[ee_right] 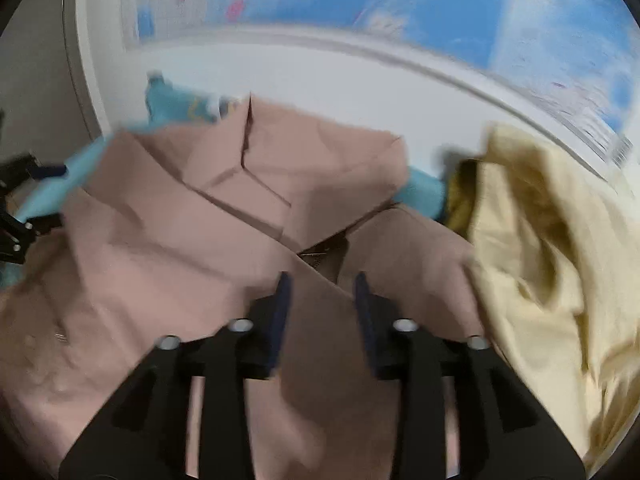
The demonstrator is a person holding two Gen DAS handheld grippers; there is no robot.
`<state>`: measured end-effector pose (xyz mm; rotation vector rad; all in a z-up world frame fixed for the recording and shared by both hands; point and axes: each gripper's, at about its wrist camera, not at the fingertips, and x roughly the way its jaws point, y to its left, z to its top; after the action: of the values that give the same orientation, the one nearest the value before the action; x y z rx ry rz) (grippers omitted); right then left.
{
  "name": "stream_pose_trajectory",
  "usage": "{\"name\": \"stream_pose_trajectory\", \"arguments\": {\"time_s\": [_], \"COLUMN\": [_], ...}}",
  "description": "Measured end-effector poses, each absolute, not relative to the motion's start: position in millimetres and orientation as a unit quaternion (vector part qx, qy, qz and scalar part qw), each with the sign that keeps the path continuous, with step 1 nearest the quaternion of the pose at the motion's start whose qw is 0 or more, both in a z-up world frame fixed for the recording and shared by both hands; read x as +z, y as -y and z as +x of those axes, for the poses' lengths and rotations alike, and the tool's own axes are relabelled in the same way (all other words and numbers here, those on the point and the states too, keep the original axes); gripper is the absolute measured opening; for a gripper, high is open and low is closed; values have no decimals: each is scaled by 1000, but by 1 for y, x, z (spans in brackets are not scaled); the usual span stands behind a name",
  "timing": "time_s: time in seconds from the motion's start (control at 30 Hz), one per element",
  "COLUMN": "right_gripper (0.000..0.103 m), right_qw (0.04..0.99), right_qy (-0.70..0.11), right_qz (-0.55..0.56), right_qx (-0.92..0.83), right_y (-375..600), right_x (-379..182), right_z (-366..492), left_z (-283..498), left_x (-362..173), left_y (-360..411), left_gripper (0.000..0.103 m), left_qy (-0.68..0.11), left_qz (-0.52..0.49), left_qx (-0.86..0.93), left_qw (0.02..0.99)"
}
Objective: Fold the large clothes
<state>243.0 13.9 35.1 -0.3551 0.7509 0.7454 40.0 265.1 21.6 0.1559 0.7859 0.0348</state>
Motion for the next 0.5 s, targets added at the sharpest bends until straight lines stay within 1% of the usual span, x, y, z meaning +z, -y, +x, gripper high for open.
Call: {"name": "stream_pose_trajectory", "arguments": {"time_s": [0.03,0.17,0.3,0.33,0.37,0.4,0.5], "right_gripper": [53,53,53,54,51,48,36], "right_qw": [857,866,855,855,852,849,848], "right_qy": [-346,-345,-390,-394,-402,-409,-407], "right_qz": [-149,-98,-83,-88,-89,-83,-81], "right_qx": [351,347,331,325,324,325,328], "right_y": [1,53,76,76,74,73,58], "right_x": [43,50,24,23,16,11,5], "right_z": [237,218,208,206,206,207,215], "left_z": [39,41,67,73,84,90,98], "left_x": [27,45,28,21,9,1,-14], "left_y": [-265,-254,-237,-236,-234,-234,-246], "left_gripper": [77,79,79,77,74,69,68], "left_qy": [-375,-335,-364,-374,-395,-409,-430], "left_qz": [71,84,103,109,117,118,105], "left_qx": [10,-13,-15,-11,-1,7,37], "left_qw": [924,938,926,921,911,905,896]}}
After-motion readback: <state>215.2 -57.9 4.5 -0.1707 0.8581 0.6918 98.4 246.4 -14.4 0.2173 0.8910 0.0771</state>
